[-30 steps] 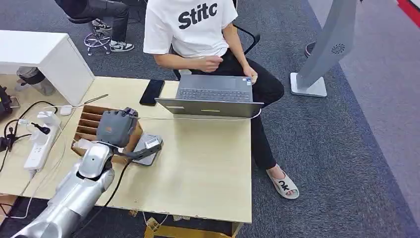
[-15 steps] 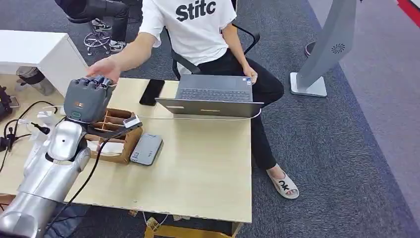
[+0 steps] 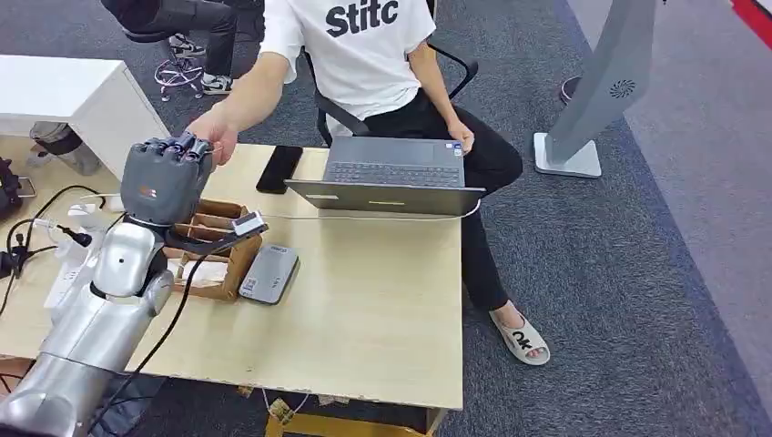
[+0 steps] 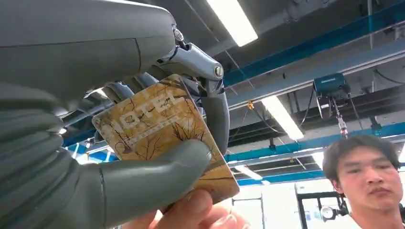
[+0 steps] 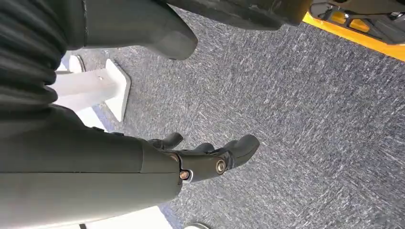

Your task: Pass the card to the sensor for recognition and then transmit it.

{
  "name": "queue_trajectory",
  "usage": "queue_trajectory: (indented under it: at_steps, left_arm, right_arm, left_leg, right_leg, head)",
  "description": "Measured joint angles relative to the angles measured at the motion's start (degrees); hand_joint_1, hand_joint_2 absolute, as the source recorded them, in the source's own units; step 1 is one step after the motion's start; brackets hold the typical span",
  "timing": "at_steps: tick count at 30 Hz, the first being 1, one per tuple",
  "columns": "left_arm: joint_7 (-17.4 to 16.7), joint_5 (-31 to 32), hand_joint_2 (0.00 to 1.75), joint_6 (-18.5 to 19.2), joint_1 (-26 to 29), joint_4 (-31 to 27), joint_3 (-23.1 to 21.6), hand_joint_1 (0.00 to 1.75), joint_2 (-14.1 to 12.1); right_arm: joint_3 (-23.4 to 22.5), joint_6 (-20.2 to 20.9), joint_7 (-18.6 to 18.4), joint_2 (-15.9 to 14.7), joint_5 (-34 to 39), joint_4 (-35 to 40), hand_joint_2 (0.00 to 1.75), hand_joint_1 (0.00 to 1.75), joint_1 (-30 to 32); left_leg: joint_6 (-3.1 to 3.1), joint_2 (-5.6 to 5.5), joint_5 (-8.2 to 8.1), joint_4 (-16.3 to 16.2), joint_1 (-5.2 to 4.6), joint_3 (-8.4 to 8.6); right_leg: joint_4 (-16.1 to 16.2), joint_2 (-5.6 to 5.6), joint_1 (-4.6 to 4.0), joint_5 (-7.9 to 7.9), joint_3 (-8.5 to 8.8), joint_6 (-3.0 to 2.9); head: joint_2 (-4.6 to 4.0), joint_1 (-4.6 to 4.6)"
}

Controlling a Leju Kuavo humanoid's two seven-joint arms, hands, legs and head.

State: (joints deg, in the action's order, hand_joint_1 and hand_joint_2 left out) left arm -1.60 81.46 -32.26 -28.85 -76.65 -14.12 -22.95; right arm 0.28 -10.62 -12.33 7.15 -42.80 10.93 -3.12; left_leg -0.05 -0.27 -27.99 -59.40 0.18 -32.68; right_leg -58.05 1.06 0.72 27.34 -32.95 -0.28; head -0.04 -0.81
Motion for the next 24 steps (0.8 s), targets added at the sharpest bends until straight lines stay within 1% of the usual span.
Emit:
queue_trajectory:
  at_steps: [2, 3, 5, 7, 8, 10, 12, 13, 16, 18, 20, 21, 24]
  left_arm:
    - [-0.22, 0.26, 1.75, -0.86, 0.18, 0.00, 0.00, 0.00, 0.18]
    - [-0.39, 0.55, 1.75, -2.17, 0.26, -0.05, 0.00, 0.00, 0.39]
    - [-0.61, 0.48, 1.75, -3.32, 0.53, -0.09, 0.00, 0.00, 0.83]
    - [-0.61, -1.89, 1.75, -3.15, 1.28, -0.57, 0.02, 0.00, 1.58]
    - [-0.59, -3.94, 1.75, -2.41, 1.82, -1.11, 0.02, 0.00, 2.10]
    - [-0.26, -7.37, 1.75, 0.64, 3.23, -2.74, 0.02, 0.00, 3.30]
    - [-0.15, -9.60, 1.75, 3.61, 5.36, -5.05, 0.00, 0.00, 3.91]
    - [-0.15, -10.25, 1.75, 4.71, 6.48, -6.17, 0.00, 0.00, 4.13]
    - [-0.37, -12.75, 1.75, 10.48, 10.19, -9.65, 0.00, 0.00, 4.04]
    - [-0.24, -16.23, 1.75, 16.65, 12.95, -12.18, -0.02, 0.00, 3.23]
    - [0.72, -20.53, 1.75, 21.08, 16.14, -14.70, 0.00, 0.00, 1.43]
    - [1.20, -22.34, 1.75, 21.99, 18.35, -16.05, 0.07, 0.00, 0.37]
    - [1.09, -22.40, 1.75, 23.45, 23.98, -19.07, 1.00, 0.00, -2.69]
  right_arm:
    - [0.00, 0.04, 0.07, 0.00, 0.00, 0.00, 1.75, 0.00, -0.02]
    - [0.00, 0.13, 0.11, 0.00, 0.00, 0.00, 1.75, 0.00, -0.02]
    - [-0.02, 0.41, 0.09, 0.02, 0.00, 0.00, 1.75, 0.00, -0.08]
    - [-0.02, 0.44, -0.13, 0.04, 0.20, 0.00, 1.75, 0.00, -0.05]
    - [-0.02, 0.42, -0.26, 0.07, 0.32, 0.00, 1.75, 0.00, 0.01]
    - [-0.15, 0.22, -0.46, 0.18, 0.94, 0.00, 1.75, 0.00, 0.11]
    - [-0.35, -0.02, -0.33, 0.17, 1.44, 0.00, 1.75, 0.00, 0.22]
    - [-0.50, -0.13, -0.24, 0.17, 1.64, 0.00, 1.75, 0.00, 0.28]
    - [-1.23, -0.53, 0.00, 0.22, 2.56, 0.00, 1.75, 0.00, 0.52]
    - [-1.92, -0.68, 0.35, 0.31, 3.15, 0.00, 1.75, 0.00, 0.62]
    - [-2.52, -0.83, 0.57, 0.31, 3.59, 0.00, 1.75, 0.00, 0.80]
    - [-2.93, -1.05, 0.68, 0.33, 3.78, 0.00, 1.75, 0.00, 0.95]
    - [-3.65, -1.20, 0.41, 0.33, 3.89, -0.02, 1.75, 0.00, 1.30]
  left_leg:
    - [0.00, 0.00, 0.00, 0.00, 0.00, -0.01]
    - [0.00, 0.00, 0.00, 0.00, 0.00, -0.02]
    - [0.00, -0.01, 0.00, 0.00, -0.01, -0.02]
    - [0.00, 0.00, -0.01, 0.00, -0.01, -0.02]
    - [0.00, 0.00, -0.01, 0.00, -0.01, -0.02]
    - [0.00, 0.00, -0.01, 0.00, -0.02, -0.03]
    - [0.01, 0.04, -0.02, 0.00, -0.02, -0.02]
    - [0.01, 0.07, -0.02, 0.00, -0.02, -0.02]
    - [0.01, 0.06, -0.03, 0.01, -0.01, -0.03]
    - [-0.01, 0.07, -0.04, 0.03, 0.00, -0.06]
    - [-0.05, 0.13, -0.07, 0.05, 0.01, -0.05]
    - [-0.05, 0.17, -0.07, 0.06, 0.01, -0.05]
    - [-0.05, 0.16, -0.07, 0.08, 0.04, -0.10]
  right_leg:
    - [0.00, 0.00, 0.00, 0.00, -0.01, 0.00]
    - [0.00, -0.01, 0.00, 0.00, -0.01, 0.00]
    - [0.00, -0.02, 0.00, 0.00, -0.01, 0.00]
    - [0.01, -0.01, 0.00, 0.00, -0.01, 0.00]
    - [0.02, -0.02, 0.00, 0.00, -0.01, 0.00]
    - [0.02, -0.02, 0.00, 0.00, 0.00, 0.01]
    - [0.02, 0.05, 0.01, 0.00, -0.01, 0.00]
    - [0.02, 0.08, 0.01, 0.00, -0.02, 0.00]
    - [0.02, 0.06, 0.01, 0.01, -0.02, 0.00]
    - [0.01, 0.08, 0.00, 0.01, -0.04, 0.00]
    - [0.01, 0.14, 0.00, 0.02, -0.08, -0.01]
    - [0.00, 0.17, 0.00, 0.03, -0.10, -0.03]
    - [0.00, 0.15, -0.02, 0.07, -0.14, -0.06]
  head:
    - [0.00, 0.00]
    - [0.02, 0.00]
    - [0.02, 0.00]
    - [0.02, 0.00]
    - [0.02, 0.00]
    - [0.00, 0.00]
    - [0.02, 0.00]
    - [0.02, 0.00]
    - [0.00, 0.00]
    - [0.00, 0.02]
    - [0.02, 0.00]
    - [0.02, -0.02]
    - [0.02, 0.00]
